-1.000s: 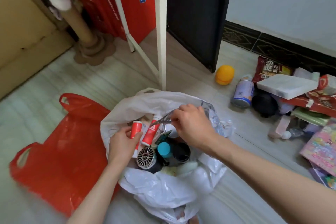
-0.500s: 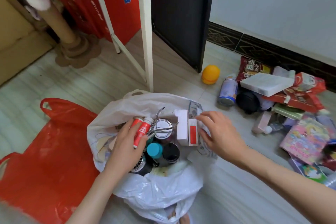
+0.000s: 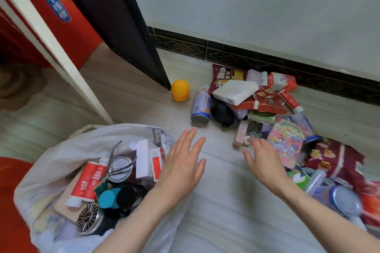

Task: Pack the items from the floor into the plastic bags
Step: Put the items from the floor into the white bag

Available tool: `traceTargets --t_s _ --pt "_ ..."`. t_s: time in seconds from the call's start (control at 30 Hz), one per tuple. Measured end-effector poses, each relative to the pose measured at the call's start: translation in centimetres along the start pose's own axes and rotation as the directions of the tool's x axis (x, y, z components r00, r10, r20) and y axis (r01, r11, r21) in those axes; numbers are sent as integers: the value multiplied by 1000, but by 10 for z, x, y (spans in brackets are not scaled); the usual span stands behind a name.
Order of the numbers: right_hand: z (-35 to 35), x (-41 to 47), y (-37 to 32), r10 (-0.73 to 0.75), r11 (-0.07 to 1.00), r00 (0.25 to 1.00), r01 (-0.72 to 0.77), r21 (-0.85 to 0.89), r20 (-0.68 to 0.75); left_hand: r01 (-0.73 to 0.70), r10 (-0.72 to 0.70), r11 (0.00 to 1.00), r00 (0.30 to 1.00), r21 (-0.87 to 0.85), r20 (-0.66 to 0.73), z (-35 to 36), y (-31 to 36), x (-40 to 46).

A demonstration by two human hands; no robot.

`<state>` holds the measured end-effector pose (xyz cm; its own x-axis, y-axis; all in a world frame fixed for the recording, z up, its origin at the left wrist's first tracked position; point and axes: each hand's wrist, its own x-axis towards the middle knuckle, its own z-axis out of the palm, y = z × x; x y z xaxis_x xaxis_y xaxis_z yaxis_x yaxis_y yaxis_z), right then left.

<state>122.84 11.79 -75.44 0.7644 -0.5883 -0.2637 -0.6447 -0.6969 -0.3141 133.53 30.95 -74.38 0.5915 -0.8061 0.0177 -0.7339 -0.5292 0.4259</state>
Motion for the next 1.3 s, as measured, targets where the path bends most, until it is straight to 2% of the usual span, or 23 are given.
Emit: traceTargets --t_s 0.07,0.17,0.3,0.4,0.53,0.6,0.73,0.9,1.07,1.17,1.3 --pt "4 11 10 68 996 998 -67 59 -17 15 -15 1000 998 5 63 26 8 15" --pt "13 32 15 110 989 993 -105 105 -43 111 -112 994 981 15 158 49 12 43" --pt "24 55 11 172 966 984 -159 205 -51 193 -194 979 981 59 16 62 1 84" --pt "29 66 6 222 944 975 -214 253 -4 302 -302 953 953 4 5 67 -9 112" --pt "33 78 2 251 953 967 -255 162 44 418 -419 897 908 -142 26 74 -22 139" --pt "34 84 -1 279 947 959 -284 150 52 480 -477 844 876 -240 74 77 -26 148" --pt "37 90 -7 346 918 933 -358 167 100 629 -623 624 759 -463 191 80 -33 162" --pt "38 79 -4 370 872 924 -380 308 92 675 -702 486 680 -555 212 75 -32 157" --pt "30 52 -6 316 841 943 -331 428 110 676 -732 414 646 -609 219 42 -30 141" --pt "12 36 -19 230 862 970 -243 446 84 639 -725 396 658 -659 202 13 -30 122" --pt "-21 13 -49 84 885 994 -103 454 63 506 -695 437 715 -744 77 -46 -24 82"
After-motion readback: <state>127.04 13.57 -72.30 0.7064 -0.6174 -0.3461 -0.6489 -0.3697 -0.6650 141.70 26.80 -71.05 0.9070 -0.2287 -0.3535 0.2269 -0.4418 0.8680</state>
